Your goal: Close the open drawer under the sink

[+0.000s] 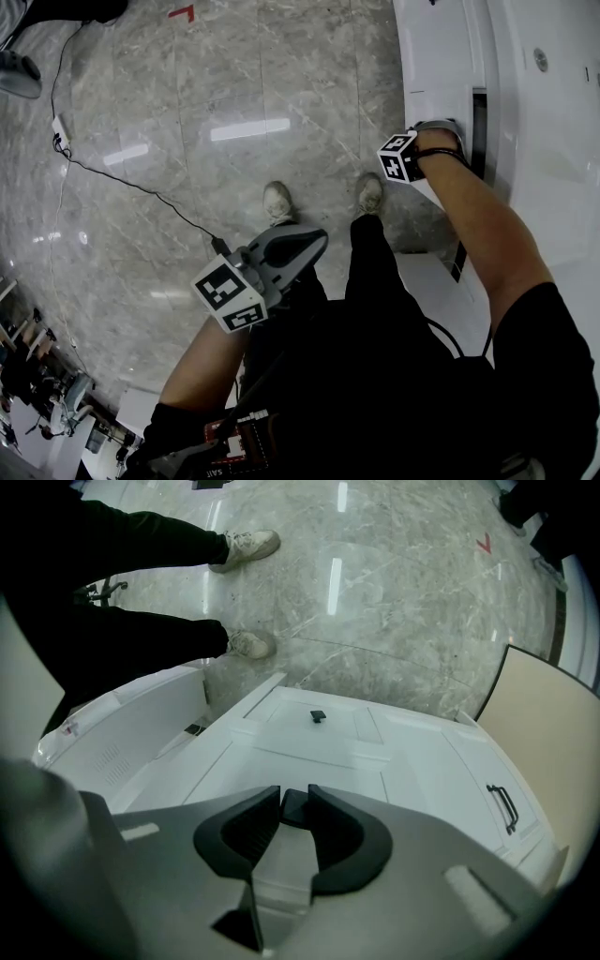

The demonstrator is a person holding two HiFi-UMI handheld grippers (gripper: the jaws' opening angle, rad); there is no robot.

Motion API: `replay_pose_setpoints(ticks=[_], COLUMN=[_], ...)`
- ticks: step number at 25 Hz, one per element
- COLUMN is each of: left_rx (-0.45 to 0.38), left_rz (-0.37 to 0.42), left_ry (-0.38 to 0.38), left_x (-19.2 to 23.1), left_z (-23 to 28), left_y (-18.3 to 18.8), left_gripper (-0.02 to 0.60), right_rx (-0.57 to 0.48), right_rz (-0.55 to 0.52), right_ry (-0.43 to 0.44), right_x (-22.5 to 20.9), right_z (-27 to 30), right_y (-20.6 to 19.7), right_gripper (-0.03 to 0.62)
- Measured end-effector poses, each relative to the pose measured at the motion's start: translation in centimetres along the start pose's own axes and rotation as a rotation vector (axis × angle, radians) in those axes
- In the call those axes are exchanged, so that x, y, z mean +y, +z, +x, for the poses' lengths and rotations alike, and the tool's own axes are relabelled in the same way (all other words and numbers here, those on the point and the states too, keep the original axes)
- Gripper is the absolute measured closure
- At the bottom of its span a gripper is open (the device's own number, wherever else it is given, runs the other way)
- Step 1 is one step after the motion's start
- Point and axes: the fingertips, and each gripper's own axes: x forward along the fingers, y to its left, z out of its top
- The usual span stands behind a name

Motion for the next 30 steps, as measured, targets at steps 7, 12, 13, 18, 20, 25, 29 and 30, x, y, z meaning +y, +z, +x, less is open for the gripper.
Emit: replay_pose_setpoints(ticks=[7, 12, 13, 18, 20, 25, 29, 30], left_rx=[0.0, 0.003, 0.002, -0.003, -0.003, 0.001, 0.006, 0.005], left_rz=[-0.005, -0.009, -0.008, -0.01, -0.01, -0.015, -0.017, -0.017], left_ry=[0.001, -0.005, -0.005, 0.0, 0.0, -0.004, -0.007, -0.007], left_x=[-0.1, -0.1, -0.1, 0.1, 0.1, 0.0, 0.1, 0.0], left_z=[0.0, 0.1, 0.1, 0.0, 0.0, 0.1, 0.2, 0.3], left_y=[-0.3, -0.5, -0.5, -0.3, -0.2, -0.4, -0.5, -0.5], left_gripper=[0.581, 0.581, 0.581, 0.581, 0.581, 0.581, 0.581, 0.581], right_rx=[0.017, 0.03, 0.033, 0.039, 0.046, 0.061, 0.053, 0.05], right_rz=[0.014, 0.02, 0.022, 0.036, 0.038, 0.053, 0.072, 0.077], right_ry=[0.012, 0.013, 0.013, 0.027, 0.03, 0.042, 0.046, 0.047], right_x=[0.3, 0.2, 0.2, 0.3, 0.4, 0.5, 0.5, 0.4], right_z=[0.8, 1.0, 1.2, 1.8, 2.1, 2.9, 3.1, 3.1], right_y=[-0.7, -0.9, -1.0, -1.5, -1.8, -2.5, -2.5, -2.5], right_gripper=[0.503, 0.503, 0.503, 0.508, 0.51, 0.517, 0.531, 0.531])
